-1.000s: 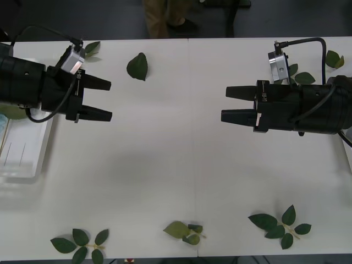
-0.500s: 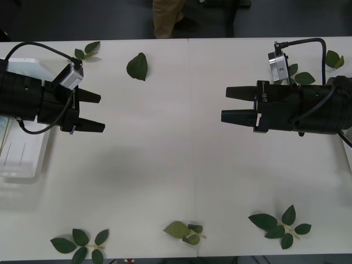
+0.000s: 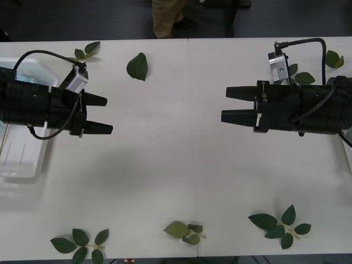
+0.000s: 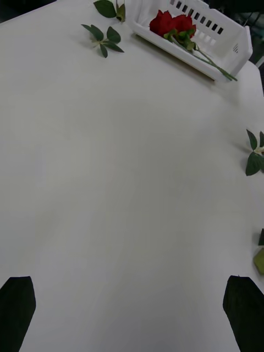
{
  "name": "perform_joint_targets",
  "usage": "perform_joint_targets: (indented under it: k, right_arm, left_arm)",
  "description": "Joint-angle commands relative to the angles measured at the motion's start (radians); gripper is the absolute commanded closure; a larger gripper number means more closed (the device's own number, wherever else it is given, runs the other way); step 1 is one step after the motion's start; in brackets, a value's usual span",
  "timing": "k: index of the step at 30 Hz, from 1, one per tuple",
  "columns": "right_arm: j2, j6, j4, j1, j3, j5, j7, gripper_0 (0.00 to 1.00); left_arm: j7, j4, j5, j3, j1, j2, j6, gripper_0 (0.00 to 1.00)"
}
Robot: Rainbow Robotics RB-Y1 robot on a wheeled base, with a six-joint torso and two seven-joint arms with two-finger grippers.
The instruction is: Place the red flowers into the right box and the blue flowers into the left box. If a person shows an open palm, hand one flower to the person first, then continue sorting.
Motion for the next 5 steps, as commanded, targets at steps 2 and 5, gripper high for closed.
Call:
perform_joint_targets:
  k: [2, 5]
  right_arm:
    - [0.013, -0.004, -0.007, 0.009, -0.013, 0.0, 0.027, 0.07]
    - [0.013, -0.004, -0.007, 0.009, -0.013, 0.0, 0.027, 0.08]
  left_arm:
    - [-0.043, -0.011, 0.022, 0.011, 0.017, -0.016, -0.007, 0.0]
    - [-0.043, 0.0, 0.022, 0.011, 0.024, -0.016, -0.009, 0.0]
